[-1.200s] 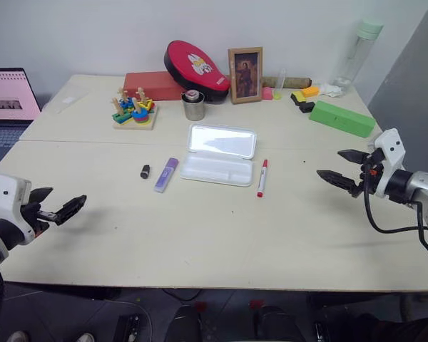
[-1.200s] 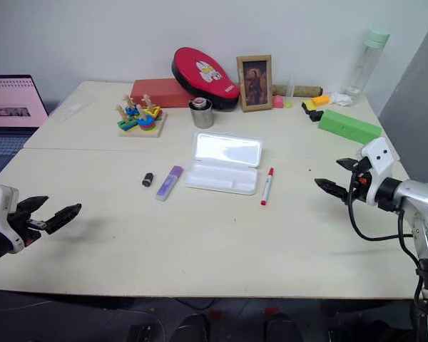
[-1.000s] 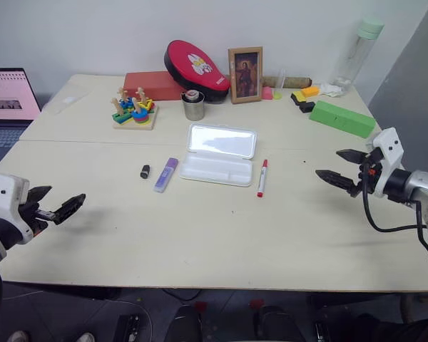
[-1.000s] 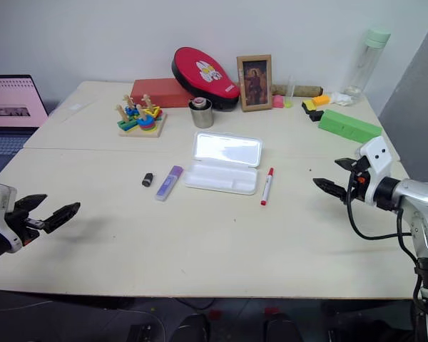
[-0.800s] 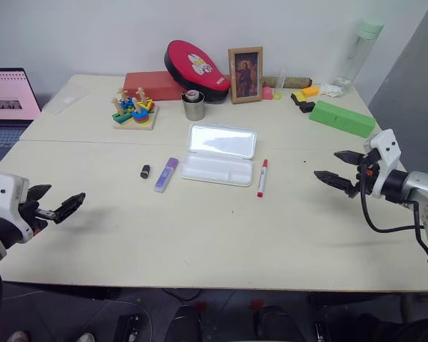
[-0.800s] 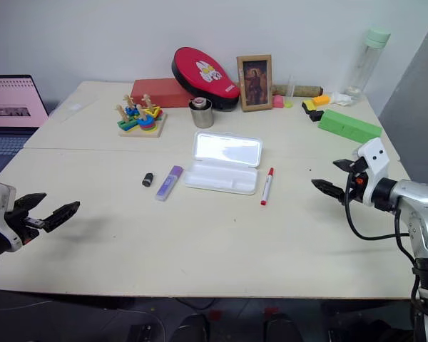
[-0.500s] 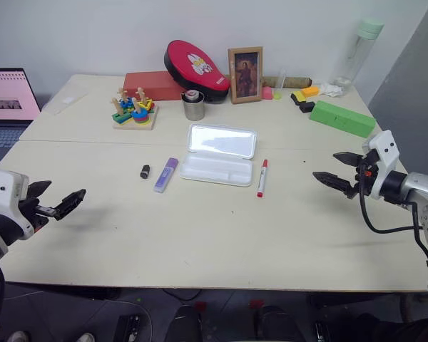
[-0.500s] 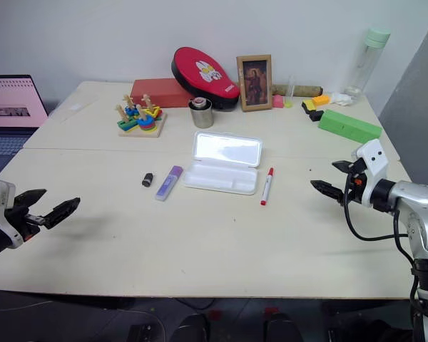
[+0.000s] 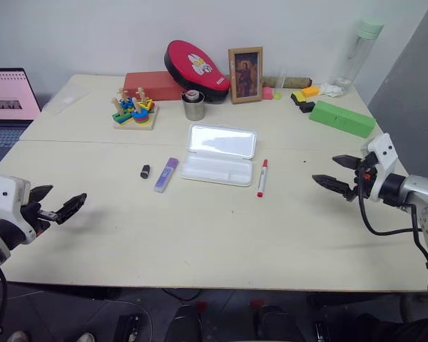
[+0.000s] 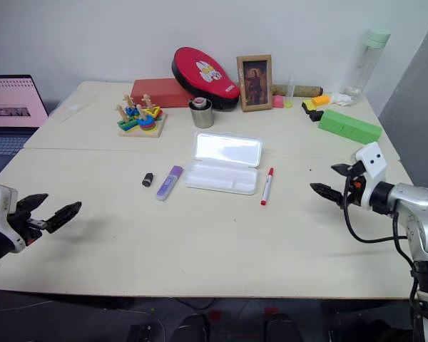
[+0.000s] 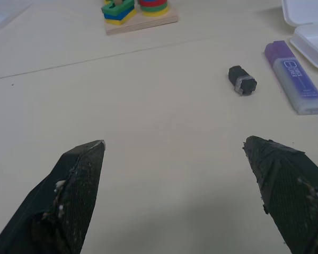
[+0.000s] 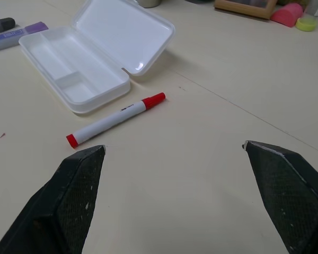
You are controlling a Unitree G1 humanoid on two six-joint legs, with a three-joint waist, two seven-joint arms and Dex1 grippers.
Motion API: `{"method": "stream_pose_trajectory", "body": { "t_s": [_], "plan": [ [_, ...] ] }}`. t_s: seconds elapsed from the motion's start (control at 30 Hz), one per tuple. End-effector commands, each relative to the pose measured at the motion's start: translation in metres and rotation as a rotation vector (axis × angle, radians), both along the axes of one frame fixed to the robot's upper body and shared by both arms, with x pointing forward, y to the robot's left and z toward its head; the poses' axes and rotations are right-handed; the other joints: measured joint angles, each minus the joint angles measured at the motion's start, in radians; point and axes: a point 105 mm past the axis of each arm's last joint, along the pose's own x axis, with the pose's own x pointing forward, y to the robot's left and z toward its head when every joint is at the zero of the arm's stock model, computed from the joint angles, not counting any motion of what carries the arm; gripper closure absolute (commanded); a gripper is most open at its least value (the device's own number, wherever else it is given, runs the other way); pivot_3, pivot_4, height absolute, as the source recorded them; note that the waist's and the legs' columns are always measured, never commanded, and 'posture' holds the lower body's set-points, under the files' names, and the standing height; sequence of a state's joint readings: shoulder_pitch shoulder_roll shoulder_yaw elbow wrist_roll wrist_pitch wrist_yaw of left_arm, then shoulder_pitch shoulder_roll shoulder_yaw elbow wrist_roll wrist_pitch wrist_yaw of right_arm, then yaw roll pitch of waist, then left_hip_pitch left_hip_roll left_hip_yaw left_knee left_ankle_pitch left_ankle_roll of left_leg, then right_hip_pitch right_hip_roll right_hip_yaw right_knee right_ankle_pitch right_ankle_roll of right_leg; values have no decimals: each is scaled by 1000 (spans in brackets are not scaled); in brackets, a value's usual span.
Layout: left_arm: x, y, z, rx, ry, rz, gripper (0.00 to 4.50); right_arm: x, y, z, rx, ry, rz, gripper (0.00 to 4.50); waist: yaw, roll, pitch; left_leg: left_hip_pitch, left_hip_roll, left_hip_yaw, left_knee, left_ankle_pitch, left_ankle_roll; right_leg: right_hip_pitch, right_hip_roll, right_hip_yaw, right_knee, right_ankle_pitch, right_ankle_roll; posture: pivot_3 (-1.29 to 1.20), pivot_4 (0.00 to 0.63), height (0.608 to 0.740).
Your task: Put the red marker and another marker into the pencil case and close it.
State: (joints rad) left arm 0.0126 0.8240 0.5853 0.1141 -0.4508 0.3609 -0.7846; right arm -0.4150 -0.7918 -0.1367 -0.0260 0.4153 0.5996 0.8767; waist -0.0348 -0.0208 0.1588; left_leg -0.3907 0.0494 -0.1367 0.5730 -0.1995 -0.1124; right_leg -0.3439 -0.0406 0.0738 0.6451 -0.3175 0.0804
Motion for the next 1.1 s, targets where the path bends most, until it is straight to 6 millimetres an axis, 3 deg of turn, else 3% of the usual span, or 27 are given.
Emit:
{"method": "stream_pose_trajectory", "body": {
  "t_s": [0.03, 0.2, 0.33, 0.47, 0.7, 1.1],
  "plan": [
    [3, -37, 17, -14, -80, -192, 0, 3, 30, 19, -52, -38, 176, 47, -1, 0, 0, 0, 0, 0, 0, 0, 0, 0, 0, 0, 0, 0, 0, 0, 150, 740],
    [4, -92, 25, -22, -109, -463, 0, -3, 89, 10, -189, 51, 491, 47, -8, 0, 0, 0, 0, 0, 0, 0, 0, 0, 0, 0, 0, 0, 0, 0, 150, 740],
    [4, -124, 27, -17, -112, -597, 0, 11, 114, 2, -240, 56, 541, 47, -7, -1, 0, -1, 0, 0, 0, 0, 0, 0, 0, 0, 0, 0, 0, 0, 150, 740],
    [3, -144, 29, -33, -115, -673, 0, 24, 133, -8, -273, 70, 551, 47, -7, 0, 0, -2, 0, 0, 0, 0, 0, -2, 0, 0, 0, 0, 0, 0, 150, 740],
    [4, -156, 42, -105, -158, -684, 0, 41, 155, -32, -319, 94, 545, 47, -10, -1, 0, -2, 0, 0, 0, 0, 0, -3, 0, -1, 1, 0, 0, 0, 150, 740],
    [0, -157, 46, -150, -157, -665, 0, 51, 190, -48, -366, 122, 588, 47, -21, 0, 0, -2, 0, 0, 0, 0, 0, -3, 0, -1, 2, 0, 0, 0, 150, 740]
  ]
}}
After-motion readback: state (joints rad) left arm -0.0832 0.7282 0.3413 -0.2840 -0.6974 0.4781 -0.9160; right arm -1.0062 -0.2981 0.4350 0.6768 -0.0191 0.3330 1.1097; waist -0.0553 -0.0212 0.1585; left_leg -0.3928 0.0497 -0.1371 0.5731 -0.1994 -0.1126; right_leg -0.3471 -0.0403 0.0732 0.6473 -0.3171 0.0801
